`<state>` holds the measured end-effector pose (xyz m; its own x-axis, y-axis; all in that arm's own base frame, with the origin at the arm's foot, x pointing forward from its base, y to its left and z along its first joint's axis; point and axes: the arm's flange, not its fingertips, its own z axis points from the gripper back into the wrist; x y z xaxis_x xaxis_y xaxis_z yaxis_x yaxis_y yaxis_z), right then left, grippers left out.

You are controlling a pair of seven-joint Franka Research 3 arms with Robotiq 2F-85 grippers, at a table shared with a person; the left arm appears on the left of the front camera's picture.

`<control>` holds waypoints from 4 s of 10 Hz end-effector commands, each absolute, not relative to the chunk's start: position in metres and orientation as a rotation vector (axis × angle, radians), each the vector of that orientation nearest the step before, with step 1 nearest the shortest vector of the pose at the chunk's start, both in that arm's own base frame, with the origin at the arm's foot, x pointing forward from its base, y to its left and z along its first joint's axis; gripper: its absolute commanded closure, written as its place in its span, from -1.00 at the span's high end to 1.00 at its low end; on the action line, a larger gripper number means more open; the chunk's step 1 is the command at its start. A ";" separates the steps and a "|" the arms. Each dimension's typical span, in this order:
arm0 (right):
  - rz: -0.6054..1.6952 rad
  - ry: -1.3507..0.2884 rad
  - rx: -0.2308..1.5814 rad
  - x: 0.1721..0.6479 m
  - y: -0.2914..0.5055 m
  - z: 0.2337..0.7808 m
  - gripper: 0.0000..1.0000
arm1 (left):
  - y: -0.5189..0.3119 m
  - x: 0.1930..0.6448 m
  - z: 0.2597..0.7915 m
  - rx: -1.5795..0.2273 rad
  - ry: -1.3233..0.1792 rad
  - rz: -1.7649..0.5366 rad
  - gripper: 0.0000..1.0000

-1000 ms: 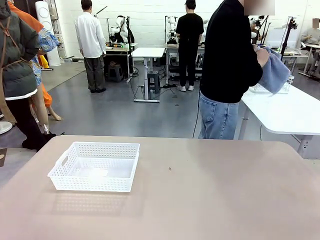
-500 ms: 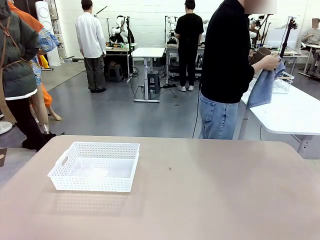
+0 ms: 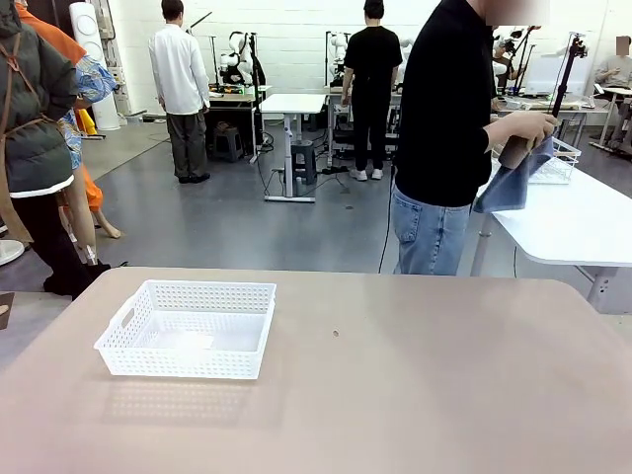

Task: Clean and organize the cups into the basket.
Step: Pick up the Organizing basket and move it to the center of the table, then pick up the Reusable plastic cup from the right side of the table and place it inside the Organizing basket.

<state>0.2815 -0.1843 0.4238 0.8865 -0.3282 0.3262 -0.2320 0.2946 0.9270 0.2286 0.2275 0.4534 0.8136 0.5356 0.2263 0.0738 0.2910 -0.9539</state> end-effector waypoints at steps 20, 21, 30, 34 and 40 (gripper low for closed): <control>0.375 -0.942 0.838 0.294 -0.135 0.418 1.00 | 0.209 0.231 0.492 -0.922 -0.564 0.248 1.00; 0.466 -1.005 0.731 0.301 -0.123 0.418 1.00 | 0.191 0.237 0.509 -0.775 -0.531 0.210 1.00; 0.798 -0.858 0.677 0.352 -0.113 0.420 1.00 | 0.014 0.350 0.485 -0.131 -0.513 0.131 1.00; 0.798 -0.858 0.677 0.352 -0.113 0.420 1.00 | 0.006 0.374 0.488 -0.154 -0.491 0.111 1.00; 1.256 -0.865 0.593 0.380 -0.099 0.418 1.00 | 0.004 0.373 0.481 -0.173 -0.480 0.112 1.00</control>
